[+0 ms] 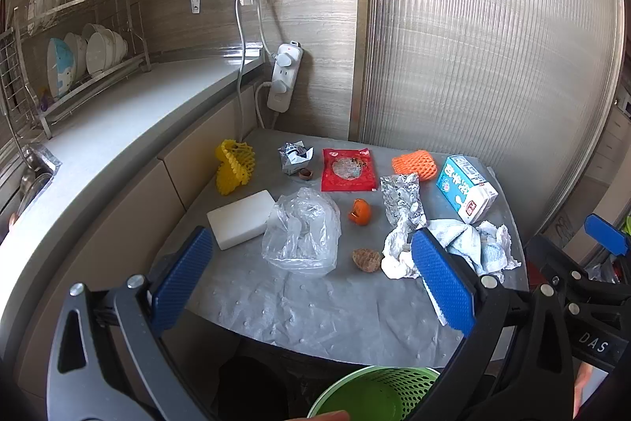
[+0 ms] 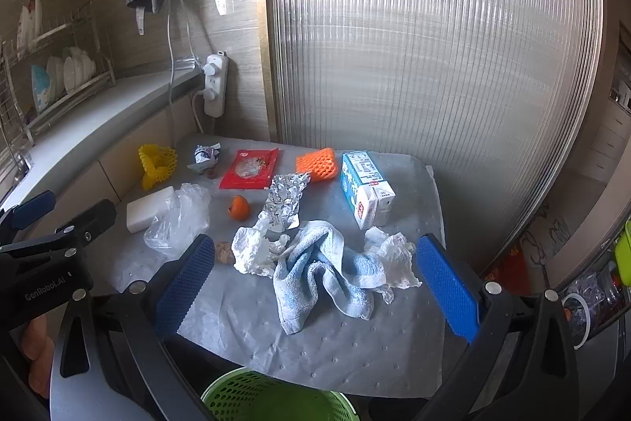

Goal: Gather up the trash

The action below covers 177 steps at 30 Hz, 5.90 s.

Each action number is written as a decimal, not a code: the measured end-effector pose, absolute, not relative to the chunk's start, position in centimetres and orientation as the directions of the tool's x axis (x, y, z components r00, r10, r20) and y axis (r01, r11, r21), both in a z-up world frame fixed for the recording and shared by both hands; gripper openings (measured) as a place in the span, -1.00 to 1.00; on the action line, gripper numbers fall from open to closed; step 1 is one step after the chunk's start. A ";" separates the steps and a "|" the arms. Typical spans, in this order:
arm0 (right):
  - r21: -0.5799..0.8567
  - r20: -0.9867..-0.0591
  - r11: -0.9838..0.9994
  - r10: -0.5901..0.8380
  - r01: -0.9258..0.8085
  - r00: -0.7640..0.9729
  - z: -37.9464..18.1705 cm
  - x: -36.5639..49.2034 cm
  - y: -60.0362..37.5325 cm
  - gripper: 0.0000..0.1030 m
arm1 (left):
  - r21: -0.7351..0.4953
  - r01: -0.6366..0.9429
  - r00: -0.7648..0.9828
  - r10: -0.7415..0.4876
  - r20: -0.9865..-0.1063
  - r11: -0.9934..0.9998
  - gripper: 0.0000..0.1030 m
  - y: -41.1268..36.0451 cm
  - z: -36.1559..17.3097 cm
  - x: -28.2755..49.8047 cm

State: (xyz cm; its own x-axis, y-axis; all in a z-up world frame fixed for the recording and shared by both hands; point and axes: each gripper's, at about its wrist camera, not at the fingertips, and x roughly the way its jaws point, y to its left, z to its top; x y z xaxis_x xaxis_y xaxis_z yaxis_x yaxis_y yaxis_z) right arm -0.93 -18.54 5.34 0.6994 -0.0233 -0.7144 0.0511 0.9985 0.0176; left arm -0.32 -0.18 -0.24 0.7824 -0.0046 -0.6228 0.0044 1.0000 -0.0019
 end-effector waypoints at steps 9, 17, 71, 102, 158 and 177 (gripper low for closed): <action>0.014 -0.716 0.999 -0.025 0.051 0.697 5.4 -1.0 -18.5 0.97 | -0.006 0.006 0.781 -0.008 -0.625 1.000 0.88 -0.1 -0.3 -0.4; 0.007 -0.719 0.999 -0.029 0.049 0.694 5.3 -0.9 -18.4 0.97 | -0.007 0.007 0.781 -0.010 -0.625 1.000 0.88 0.0 -0.4 -0.4; -0.019 -0.738 0.999 0.003 -0.026 0.675 -2.4 2.0 -18.8 0.97 | -0.039 0.122 0.699 -0.114 -0.706 0.992 0.88 3.1 -11.0 7.8; 0.065 -0.749 0.983 0.163 -0.172 0.642 -2.1 5.7 -12.2 0.97 | -0.082 0.067 0.694 -0.105 -0.712 0.994 -0.76 8.1 -9.0 6.6; 0.145 -0.954 0.044 0.271 -0.988 -0.128 -13.1 23.4 11.5 0.26 | -0.014 -0.068 0.632 0.032 -0.775 0.998 -0.76 15.5 -12.0 8.7; 0.150 -0.900 0.574 0.416 -0.805 0.129 -4.9 8.8 -2.0 -0.51 | -0.024 0.208 0.674 -0.161 -0.721 0.978 -0.76 8.9 -8.4 1.6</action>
State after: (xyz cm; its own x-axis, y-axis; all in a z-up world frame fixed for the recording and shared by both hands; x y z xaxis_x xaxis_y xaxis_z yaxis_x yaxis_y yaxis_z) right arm 8.84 -2.00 -4.86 0.1286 0.4157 -0.9004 -0.8052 0.5738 0.1499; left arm 1.59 8.87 -8.36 0.6740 -0.1608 -0.7210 0.2080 0.9778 -0.0237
